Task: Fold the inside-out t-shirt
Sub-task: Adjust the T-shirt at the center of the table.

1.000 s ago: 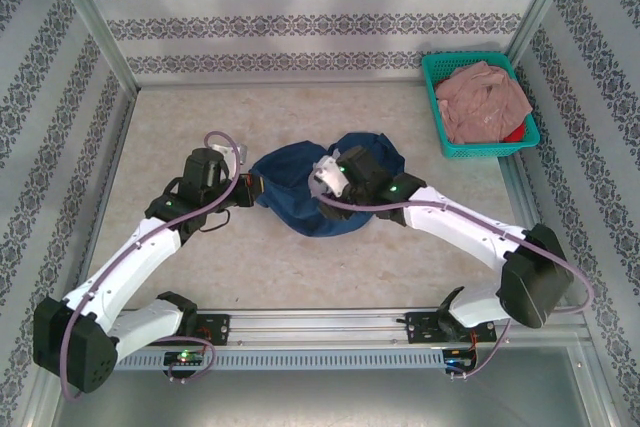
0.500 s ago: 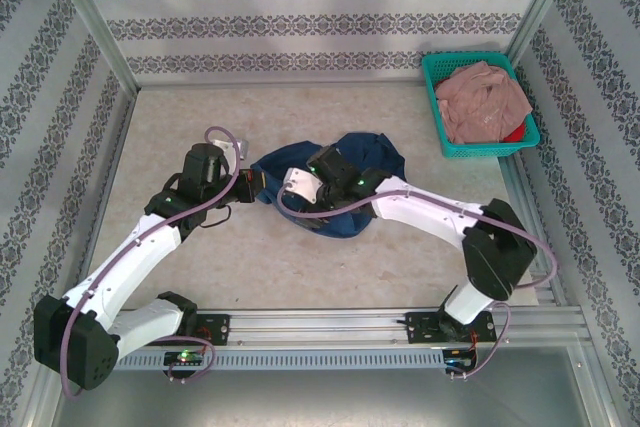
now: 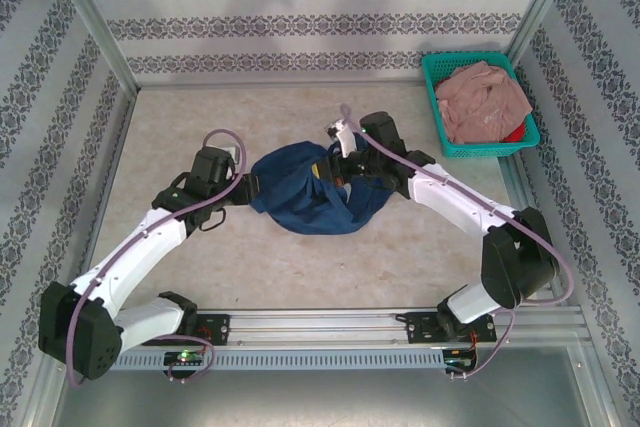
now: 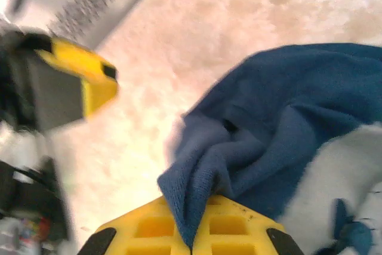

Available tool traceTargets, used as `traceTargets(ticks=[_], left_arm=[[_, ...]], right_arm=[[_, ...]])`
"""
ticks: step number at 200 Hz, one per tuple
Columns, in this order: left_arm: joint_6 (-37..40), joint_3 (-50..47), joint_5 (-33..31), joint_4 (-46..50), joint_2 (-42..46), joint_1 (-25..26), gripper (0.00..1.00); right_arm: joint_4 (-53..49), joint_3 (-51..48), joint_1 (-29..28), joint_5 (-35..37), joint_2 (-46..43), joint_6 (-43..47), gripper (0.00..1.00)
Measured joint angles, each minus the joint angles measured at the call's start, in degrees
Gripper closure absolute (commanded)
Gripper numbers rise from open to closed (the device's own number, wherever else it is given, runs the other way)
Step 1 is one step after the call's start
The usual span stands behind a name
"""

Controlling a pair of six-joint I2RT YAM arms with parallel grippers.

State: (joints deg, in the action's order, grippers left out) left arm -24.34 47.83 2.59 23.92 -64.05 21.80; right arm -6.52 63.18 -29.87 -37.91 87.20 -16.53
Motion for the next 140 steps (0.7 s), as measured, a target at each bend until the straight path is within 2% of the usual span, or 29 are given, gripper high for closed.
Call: traceTargets(ticks=[24,46,70,90,140], left_arm=[[0.0,-3.8,2.3,-4.1,6.0,4.7,0.42],[-0.5,-7.1,8.7,-11.9,7.3,9.4,0.48],[-0.1,-6.2,13.5,-18.8,-1.5,14.2,0.54],[0.4,-5.8,15.1,-22.4,-8.8,15.4,0.59],[3.4,-1.1,12.1,-26.9,-19.9,15.3,0.65]], right_arm=[[3.2,-1.1,1.5,-4.1,0.5,-9.1,1.0],[4.8,-1.1,2.4,-6.7,2.1,-13.9,1.0],[5.5,-1.1,3.5,-9.0,3.8,-17.0,1.0],[5.6,-1.1,4.2,-10.2,4.1,-18.3,1.0],[5.7,-1.1,5.4,-11.5,4.1,-19.6,1.0]])
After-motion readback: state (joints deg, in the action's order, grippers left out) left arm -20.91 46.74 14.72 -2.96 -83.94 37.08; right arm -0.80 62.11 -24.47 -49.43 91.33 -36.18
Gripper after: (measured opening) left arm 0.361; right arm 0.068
